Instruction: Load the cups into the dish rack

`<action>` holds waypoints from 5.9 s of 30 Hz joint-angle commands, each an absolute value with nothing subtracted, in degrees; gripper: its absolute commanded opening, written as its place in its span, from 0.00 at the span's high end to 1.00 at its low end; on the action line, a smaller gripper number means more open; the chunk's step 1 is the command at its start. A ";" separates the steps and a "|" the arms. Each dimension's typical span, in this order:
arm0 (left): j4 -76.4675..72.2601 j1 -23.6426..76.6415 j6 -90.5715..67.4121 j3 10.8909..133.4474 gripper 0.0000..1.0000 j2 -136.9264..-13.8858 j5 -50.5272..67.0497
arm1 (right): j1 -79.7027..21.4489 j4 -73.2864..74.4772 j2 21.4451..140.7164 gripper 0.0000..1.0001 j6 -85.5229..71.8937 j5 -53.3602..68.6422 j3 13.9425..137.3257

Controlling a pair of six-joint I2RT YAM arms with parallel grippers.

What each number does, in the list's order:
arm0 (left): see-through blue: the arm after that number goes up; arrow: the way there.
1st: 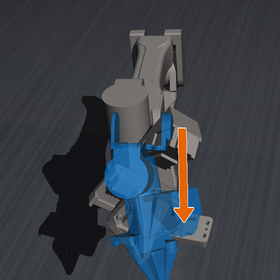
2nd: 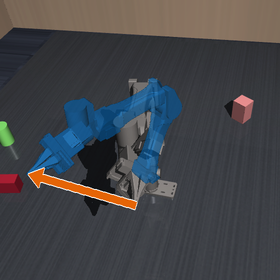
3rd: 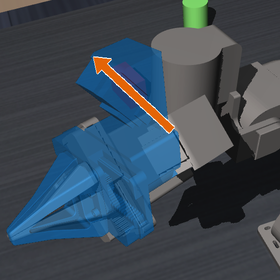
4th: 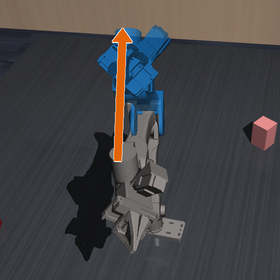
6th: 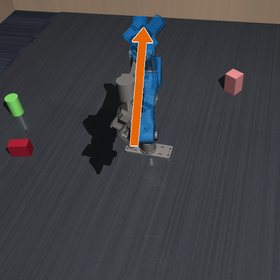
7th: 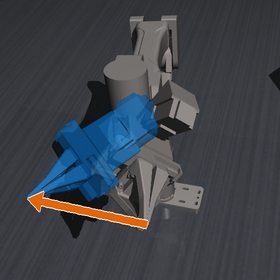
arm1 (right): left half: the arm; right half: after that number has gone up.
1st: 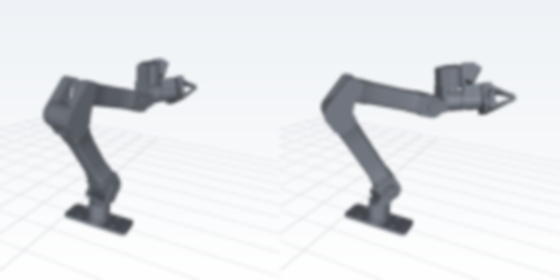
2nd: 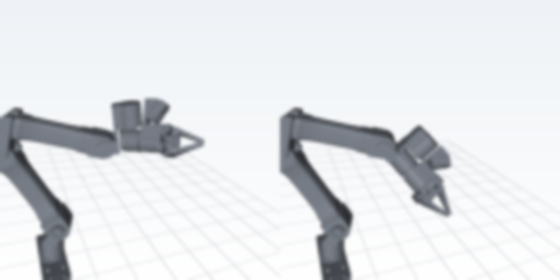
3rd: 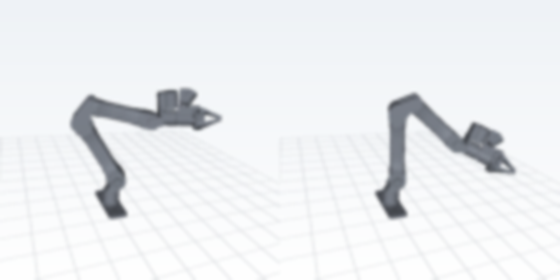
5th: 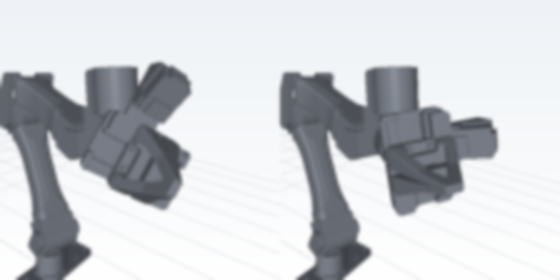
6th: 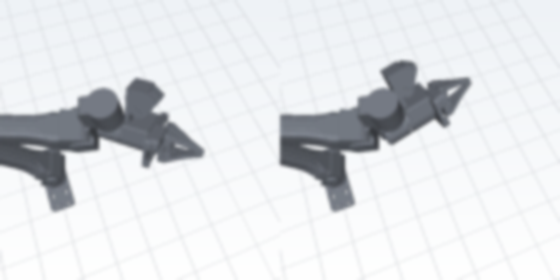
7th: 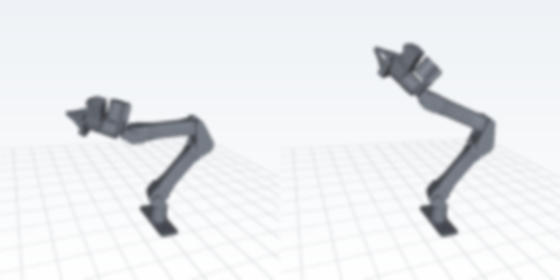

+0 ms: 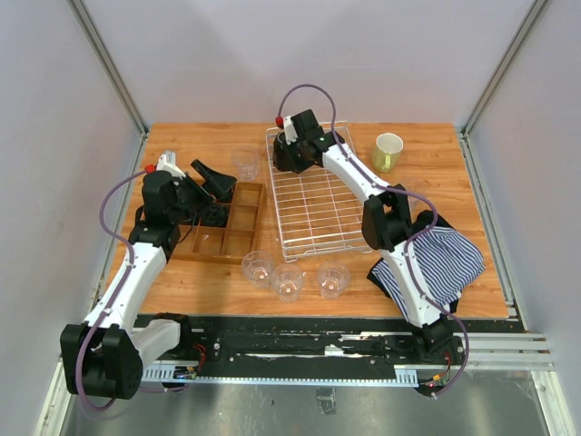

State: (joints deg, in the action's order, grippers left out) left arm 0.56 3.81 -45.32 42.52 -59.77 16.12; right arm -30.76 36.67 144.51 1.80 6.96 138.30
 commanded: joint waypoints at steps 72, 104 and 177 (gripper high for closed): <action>2.19 8.69 -43.15 49.01 0.02 -57.06 34.37 | 0.44 42.28 116.06 0.39 -13.79 5.28 117.41; 6.06 9.23 -42.76 51.59 0.06 -56.48 33.45 | 3.46 34.28 135.16 0.62 -21.53 7.10 126.94; -65.40 34.63 -85.07 61.32 0.23 -90.32 40.22 | -18.53 -48.12 70.23 0.99 -65.03 29.15 49.16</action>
